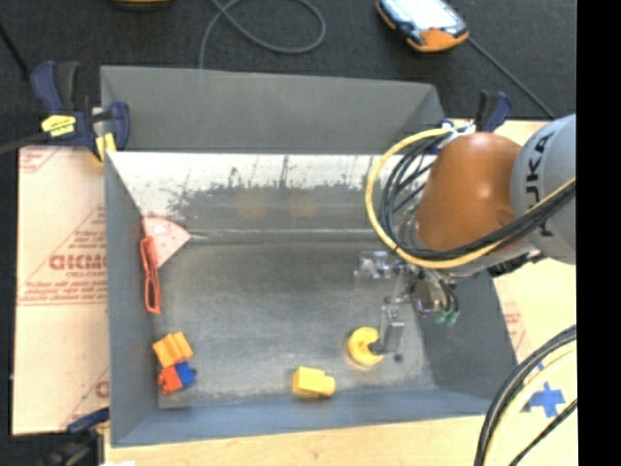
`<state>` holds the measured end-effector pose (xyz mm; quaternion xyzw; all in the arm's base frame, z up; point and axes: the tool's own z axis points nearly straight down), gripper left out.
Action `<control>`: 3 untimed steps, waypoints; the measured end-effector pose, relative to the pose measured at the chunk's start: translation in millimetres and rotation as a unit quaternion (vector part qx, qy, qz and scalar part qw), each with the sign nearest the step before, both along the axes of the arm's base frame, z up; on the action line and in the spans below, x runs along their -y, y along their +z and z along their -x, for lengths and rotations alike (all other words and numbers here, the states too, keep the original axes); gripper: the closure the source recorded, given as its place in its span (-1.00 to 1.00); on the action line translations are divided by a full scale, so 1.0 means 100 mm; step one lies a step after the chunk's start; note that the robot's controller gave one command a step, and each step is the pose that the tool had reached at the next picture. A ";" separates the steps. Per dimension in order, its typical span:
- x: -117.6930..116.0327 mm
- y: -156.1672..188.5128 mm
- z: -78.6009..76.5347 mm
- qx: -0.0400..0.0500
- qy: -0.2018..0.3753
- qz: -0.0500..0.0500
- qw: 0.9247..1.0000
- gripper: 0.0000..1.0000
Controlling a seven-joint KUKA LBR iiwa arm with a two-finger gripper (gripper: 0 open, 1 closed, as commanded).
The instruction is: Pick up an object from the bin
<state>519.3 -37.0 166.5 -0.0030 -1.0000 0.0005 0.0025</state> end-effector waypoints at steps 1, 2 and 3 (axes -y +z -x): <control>0.00 0.04 -0.01 0.003 0.001 0.000 1.000 -1.00; 0.10 -0.58 0.13 0.006 0.042 0.000 0.999 -1.00; 0.11 -1.02 0.17 0.003 0.050 0.000 0.999 -1.00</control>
Offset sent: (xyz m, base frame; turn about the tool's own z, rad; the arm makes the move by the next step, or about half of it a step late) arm -0.0234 -0.0147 -0.0965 -0.1279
